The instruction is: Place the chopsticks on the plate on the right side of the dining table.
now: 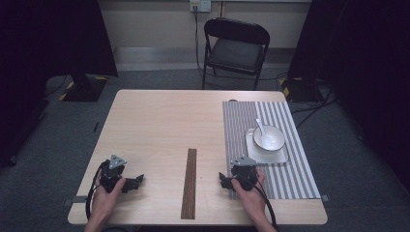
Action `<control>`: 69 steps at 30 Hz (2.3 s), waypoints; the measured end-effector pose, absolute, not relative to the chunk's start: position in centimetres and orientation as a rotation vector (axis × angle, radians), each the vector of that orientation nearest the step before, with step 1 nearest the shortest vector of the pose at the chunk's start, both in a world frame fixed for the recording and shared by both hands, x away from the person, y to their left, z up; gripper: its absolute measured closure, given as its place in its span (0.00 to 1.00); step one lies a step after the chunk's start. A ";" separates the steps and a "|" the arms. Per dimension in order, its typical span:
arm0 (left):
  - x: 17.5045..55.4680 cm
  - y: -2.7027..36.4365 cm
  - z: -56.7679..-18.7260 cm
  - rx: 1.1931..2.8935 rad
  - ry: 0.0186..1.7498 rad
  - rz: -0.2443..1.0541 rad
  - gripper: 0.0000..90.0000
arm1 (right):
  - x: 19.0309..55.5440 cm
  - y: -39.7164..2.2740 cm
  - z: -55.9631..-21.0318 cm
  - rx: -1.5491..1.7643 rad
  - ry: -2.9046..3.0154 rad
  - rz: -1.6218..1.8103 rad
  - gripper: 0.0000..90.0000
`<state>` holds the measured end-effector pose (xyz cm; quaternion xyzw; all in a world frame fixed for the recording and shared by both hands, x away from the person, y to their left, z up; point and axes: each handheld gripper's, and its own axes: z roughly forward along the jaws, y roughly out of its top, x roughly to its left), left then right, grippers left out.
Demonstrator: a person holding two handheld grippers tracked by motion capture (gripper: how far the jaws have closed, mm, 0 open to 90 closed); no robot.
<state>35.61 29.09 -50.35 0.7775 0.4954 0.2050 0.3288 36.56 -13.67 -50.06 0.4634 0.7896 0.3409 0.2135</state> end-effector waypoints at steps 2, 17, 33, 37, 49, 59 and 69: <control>35.6 29.1 -50.3 2.034 1.296 0.536 0.00 | 36.6 -13.7 -50.1 1.287 2.191 0.946 0.16; 35.6 29.1 -50.3 2.036 1.295 0.537 0.00 | 36.5 -13.8 -49.7 1.262 2.206 0.936 0.19; 35.6 29.1 -50.3 2.036 1.295 0.537 0.00 | 35.7 -12.6 -48.7 1.192 2.248 1.008 0.16; 35.6 29.1 -50.3 2.036 1.295 0.537 0.00 | 35.4 -12.1 -48.3 1.185 2.267 1.020 0.17; 35.6 29.1 -50.3 2.036 1.295 0.537 0.00 | 35.1 -9.9 -47.6 1.124 2.325 1.029 0.18; 35.6 29.1 -50.3 2.035 1.295 0.537 0.00 | 35.7 -8.0 -47.1 1.097 2.356 1.046 0.18; 35.6 29.1 -50.3 2.036 1.295 0.537 0.00 | 35.4 -6.1 -48.4 1.075 2.421 1.037 0.17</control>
